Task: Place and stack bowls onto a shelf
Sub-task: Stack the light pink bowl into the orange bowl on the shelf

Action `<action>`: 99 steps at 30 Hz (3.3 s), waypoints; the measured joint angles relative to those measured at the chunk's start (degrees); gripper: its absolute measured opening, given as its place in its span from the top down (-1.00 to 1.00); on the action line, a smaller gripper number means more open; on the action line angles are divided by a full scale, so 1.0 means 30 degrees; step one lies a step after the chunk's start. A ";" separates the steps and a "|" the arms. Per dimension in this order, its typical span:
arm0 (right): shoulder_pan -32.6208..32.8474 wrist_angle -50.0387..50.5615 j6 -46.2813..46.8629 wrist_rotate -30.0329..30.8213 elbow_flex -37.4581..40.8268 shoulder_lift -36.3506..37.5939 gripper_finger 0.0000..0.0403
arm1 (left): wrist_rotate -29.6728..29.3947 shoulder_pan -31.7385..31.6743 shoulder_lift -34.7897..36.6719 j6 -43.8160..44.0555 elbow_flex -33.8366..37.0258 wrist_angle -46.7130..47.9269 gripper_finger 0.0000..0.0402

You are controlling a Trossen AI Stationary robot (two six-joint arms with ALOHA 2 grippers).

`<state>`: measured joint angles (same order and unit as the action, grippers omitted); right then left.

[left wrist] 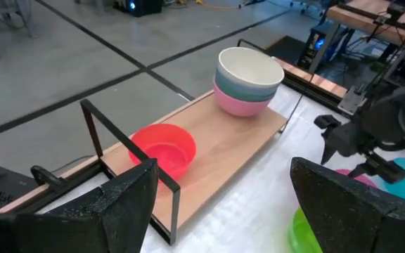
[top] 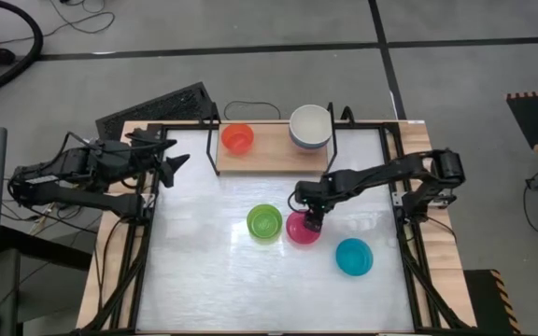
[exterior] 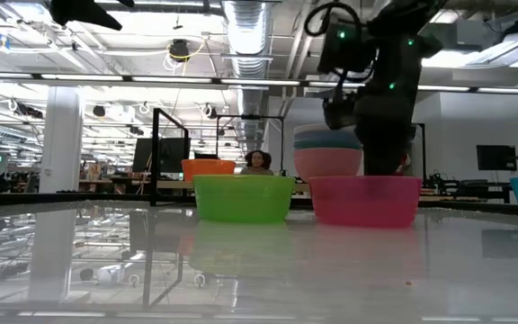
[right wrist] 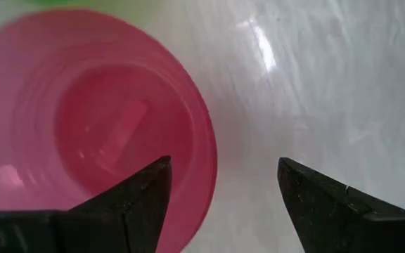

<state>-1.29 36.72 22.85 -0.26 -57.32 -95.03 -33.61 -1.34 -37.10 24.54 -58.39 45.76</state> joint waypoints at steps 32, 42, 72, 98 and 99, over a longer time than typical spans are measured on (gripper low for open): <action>-0.1086 0.3984 0.3287 0.0235 -0.3212 0.2475 0.88 | -0.0360 -0.0015 0.0000 0.1257 0.0007 0.1866 -0.54; -0.2958 0.3846 0.1516 0.2647 -1.2239 0.2045 0.88 | -0.0377 -0.0015 0.0007 0.1832 0.0015 0.4099 -0.54; -0.8586 0.3306 -0.3105 -0.0456 -2.5594 -1.2028 0.88 | -0.1823 -0.0015 0.0015 0.2250 0.0015 0.5938 -0.54; -0.9825 0.1267 -0.4587 -0.2717 -2.5476 -1.4372 0.88 | -0.3582 -0.0015 0.0015 0.5232 0.0015 0.5938 -0.54; -0.9795 0.1316 -0.4639 -0.2714 -2.5462 -1.4372 0.88 | -0.3587 -0.0015 0.0015 0.5266 0.0015 0.5931 -0.54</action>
<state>-30.67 40.67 8.93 -8.41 -133.71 -138.15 -44.37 -1.39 -37.06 40.34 -58.35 63.55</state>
